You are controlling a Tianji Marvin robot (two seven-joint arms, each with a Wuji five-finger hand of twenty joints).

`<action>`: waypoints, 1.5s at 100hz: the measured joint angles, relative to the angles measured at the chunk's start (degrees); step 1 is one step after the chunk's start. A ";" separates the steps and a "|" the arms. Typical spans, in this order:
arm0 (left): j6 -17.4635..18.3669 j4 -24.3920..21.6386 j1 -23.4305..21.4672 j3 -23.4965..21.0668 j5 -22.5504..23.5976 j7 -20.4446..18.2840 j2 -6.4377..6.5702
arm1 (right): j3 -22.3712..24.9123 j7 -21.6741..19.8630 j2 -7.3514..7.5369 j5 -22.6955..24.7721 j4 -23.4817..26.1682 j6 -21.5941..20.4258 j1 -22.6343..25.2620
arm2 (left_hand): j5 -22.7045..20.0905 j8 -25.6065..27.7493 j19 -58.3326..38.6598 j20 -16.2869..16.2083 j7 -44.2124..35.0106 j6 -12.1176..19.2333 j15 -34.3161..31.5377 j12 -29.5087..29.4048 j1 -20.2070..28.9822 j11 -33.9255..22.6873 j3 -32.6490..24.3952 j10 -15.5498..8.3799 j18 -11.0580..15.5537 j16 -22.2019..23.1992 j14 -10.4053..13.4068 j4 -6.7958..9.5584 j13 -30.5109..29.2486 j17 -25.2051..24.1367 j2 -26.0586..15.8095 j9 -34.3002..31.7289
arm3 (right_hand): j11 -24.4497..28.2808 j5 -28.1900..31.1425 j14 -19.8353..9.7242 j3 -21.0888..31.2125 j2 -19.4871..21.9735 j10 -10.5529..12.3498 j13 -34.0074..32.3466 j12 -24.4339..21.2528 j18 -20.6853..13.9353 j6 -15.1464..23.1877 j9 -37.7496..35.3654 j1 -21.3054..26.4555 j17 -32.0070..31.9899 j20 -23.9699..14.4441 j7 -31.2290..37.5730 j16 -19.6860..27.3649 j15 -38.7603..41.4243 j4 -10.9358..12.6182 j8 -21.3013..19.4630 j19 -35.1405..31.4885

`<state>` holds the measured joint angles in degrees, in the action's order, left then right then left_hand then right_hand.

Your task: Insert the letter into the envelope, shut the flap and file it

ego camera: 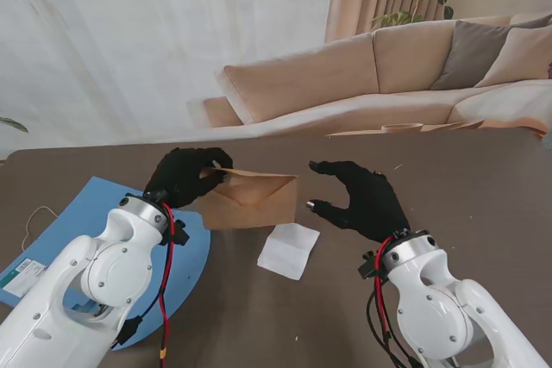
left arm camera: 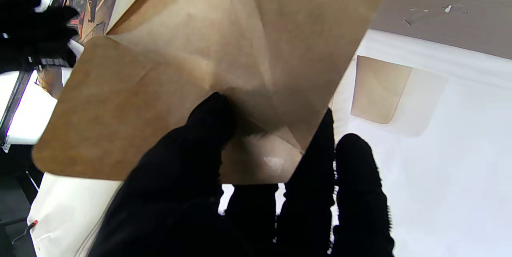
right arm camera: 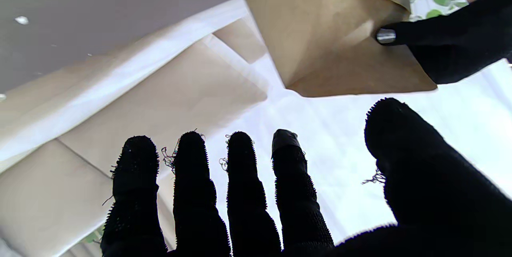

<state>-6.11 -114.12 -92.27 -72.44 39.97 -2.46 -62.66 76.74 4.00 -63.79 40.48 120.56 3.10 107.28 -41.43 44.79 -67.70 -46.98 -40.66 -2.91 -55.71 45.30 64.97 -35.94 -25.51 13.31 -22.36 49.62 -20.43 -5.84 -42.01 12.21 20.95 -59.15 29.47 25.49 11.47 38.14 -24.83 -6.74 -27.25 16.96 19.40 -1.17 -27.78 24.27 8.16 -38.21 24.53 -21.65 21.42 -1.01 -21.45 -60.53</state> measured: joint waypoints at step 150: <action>1.32 -0.37 -1.32 -1.92 -2.98 -0.24 -0.10 | -41.40 1.02 3.12 22.71 -39.86 15.62 -32.94 | 0.01 0.82 0.00 0.00 -0.01 -0.06 0.00 0.67 0.10 -0.26 -0.01 0.05 0.00 0.01 0.00 0.00 0.00 -0.24 0.00 0.02 | 15.59 1.40 -2.32 9.65 -4.18 2.27 4.05 14.19 -5.85 -3.03 4.88 -0.06 0.83 -3.79 13.57 -5.40 11.95 -0.62 -22.03 -4.14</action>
<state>-4.78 -114.49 -93.59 -74.36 36.99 -2.70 -62.77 35.34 5.02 -60.66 63.20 80.70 18.73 74.34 -41.42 45.61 -67.70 -46.98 -40.67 -2.97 -55.71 45.97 65.07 -36.20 -25.52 13.36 -22.36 49.63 -20.43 -5.84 -42.01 11.97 20.95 -59.13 45.05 26.88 9.15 47.79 -29.00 -4.47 -23.21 31.15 13.55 -4.20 -22.90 24.21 8.99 -42.01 38.09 -27.04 33.37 -1.63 -43.48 -64.66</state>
